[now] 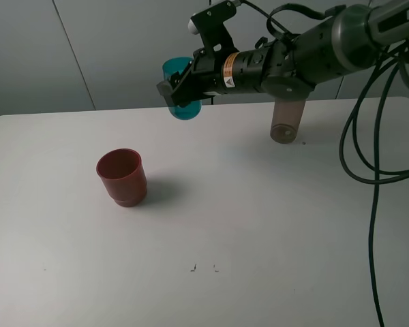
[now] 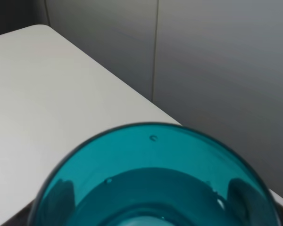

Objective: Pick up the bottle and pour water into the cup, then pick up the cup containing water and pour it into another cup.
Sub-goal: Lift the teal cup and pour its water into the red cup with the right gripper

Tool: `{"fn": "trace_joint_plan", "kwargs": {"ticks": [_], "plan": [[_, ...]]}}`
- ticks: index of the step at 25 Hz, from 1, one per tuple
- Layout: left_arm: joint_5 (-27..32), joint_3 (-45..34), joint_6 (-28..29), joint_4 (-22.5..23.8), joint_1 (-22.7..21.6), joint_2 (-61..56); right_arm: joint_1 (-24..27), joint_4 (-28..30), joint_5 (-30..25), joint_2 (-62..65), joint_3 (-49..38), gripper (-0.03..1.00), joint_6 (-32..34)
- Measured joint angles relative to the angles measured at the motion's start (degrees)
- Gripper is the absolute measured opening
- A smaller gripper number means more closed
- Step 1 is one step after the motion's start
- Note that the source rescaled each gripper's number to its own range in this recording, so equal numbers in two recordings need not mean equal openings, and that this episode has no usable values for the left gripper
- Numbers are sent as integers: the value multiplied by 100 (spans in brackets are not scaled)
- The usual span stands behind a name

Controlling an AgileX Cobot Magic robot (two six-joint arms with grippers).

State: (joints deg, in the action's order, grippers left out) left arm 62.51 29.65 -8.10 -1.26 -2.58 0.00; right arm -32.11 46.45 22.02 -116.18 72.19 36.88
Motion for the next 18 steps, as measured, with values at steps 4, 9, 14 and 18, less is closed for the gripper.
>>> {"fn": "trace_joint_plan", "kwargs": {"ticks": [4, 9, 14, 18], "plan": [[0, 0, -10, 0, 0, 0, -186, 82, -9, -387, 427, 8, 93], [0, 0, -10, 0, 0, 0, -292, 259, -9, -719, 822, 8, 119], [0, 0, -10, 0, 0, 0, -407, 606, 2, -776, 913, 8, -104], [0, 0, -10, 0, 0, 0, -437, 1078, 3, -776, 913, 8, -330]]}}
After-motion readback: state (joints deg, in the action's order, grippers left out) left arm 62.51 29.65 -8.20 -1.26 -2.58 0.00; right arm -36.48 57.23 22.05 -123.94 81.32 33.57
